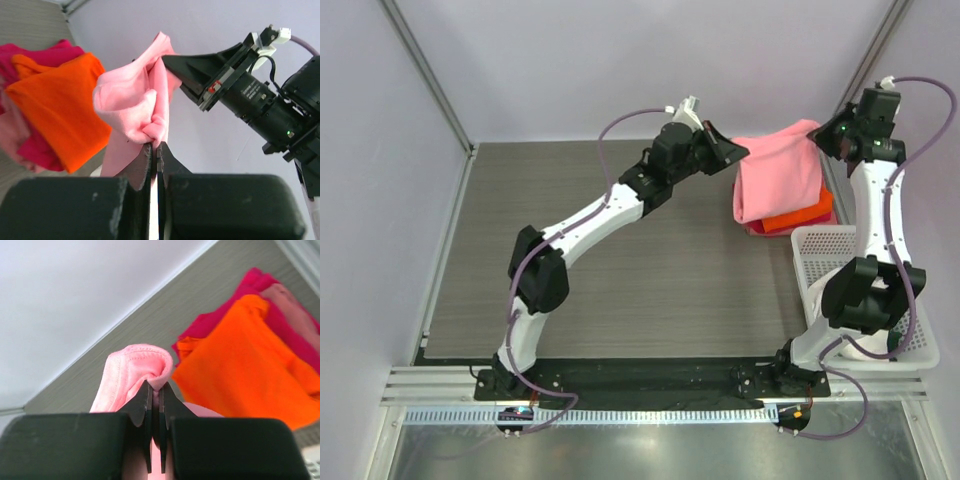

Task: Fold and stack the t-shirts
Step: Neatly place the folded tshirt to the corner

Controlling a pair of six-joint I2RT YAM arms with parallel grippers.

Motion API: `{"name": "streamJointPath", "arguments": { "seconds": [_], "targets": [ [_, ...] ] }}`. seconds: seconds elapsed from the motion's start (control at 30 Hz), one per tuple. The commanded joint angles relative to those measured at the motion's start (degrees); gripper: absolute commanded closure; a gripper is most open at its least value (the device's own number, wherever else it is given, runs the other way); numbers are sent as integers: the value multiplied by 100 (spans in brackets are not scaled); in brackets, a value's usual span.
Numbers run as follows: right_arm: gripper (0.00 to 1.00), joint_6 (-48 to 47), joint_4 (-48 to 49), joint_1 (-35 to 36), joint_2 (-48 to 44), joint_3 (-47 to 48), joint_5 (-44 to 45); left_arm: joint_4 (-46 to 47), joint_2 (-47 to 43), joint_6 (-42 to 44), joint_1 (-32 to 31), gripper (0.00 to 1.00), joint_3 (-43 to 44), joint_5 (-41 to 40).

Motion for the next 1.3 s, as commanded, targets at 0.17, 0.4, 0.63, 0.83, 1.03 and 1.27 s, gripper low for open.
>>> {"name": "streamJointPath", "arguments": {
  "seconds": [0.17,0.4,0.63,0.83,1.03,1.27],
  "targets": [
    [99,-258,-124,-528,-542,-323,680,715,1392,-553,-285,100,1269,-77],
    [99,-522,-116,-590,-621,-473,1603,1481,2149,-1019,-355,100,1506,-94],
    [99,-628,-11,-608,-1024,-552,1708,1876,1912,-1020,-469,100,1121,-191],
    [99,-645,43,-608,-1578,-684,1866,2176,1446,-932,-671,100,576,-253],
    [99,-619,34,-608,-1974,-929,2332,2369,1340,-1055,-873,100,294,-262],
    [99,-575,60,-608,-1588,-1053,2157,2378,1410,-1064,-900,100,162,-525]
  ]
}}
